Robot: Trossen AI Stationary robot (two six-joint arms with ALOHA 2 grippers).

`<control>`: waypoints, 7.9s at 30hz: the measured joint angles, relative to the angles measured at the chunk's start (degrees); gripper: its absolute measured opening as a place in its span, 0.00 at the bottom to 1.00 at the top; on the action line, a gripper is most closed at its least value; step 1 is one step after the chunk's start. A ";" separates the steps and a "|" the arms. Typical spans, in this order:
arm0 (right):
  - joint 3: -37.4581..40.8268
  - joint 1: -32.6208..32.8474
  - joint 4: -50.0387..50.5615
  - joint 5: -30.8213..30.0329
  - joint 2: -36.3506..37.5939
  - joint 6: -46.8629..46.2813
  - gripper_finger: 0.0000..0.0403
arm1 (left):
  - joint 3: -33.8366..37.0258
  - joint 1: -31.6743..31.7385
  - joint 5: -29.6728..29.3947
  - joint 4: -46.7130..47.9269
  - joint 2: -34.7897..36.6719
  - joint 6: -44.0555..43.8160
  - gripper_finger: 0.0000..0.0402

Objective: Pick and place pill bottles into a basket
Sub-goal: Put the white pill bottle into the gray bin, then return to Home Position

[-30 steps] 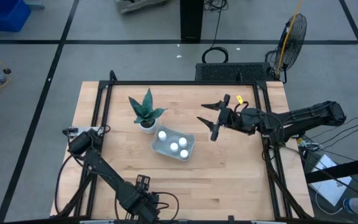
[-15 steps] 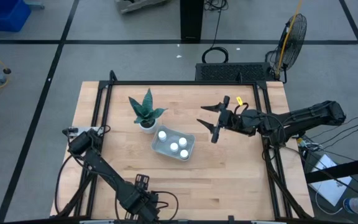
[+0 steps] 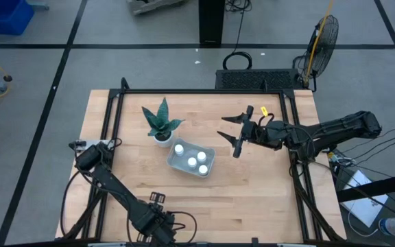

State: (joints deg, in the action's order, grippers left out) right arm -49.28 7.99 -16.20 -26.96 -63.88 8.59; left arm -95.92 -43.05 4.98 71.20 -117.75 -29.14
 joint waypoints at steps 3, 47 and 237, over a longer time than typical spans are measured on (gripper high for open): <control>0.00 0.00 0.01 0.00 0.00 -0.01 0.58 | -0.02 -0.02 -1.46 0.17 0.00 1.03 0.40; 0.02 -0.02 3.70 -0.26 0.00 -0.36 0.58 | -0.06 33.13 -13.88 5.35 18.56 35.20 0.40; 25.66 10.51 26.93 5.11 63.47 -4.94 0.58 | 79.69 17.70 -22.19 -53.20 102.86 18.67 0.71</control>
State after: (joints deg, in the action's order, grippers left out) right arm -23.62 18.50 10.74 -21.85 -0.40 3.65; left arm -16.23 -25.34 -17.22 18.00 -14.90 -10.47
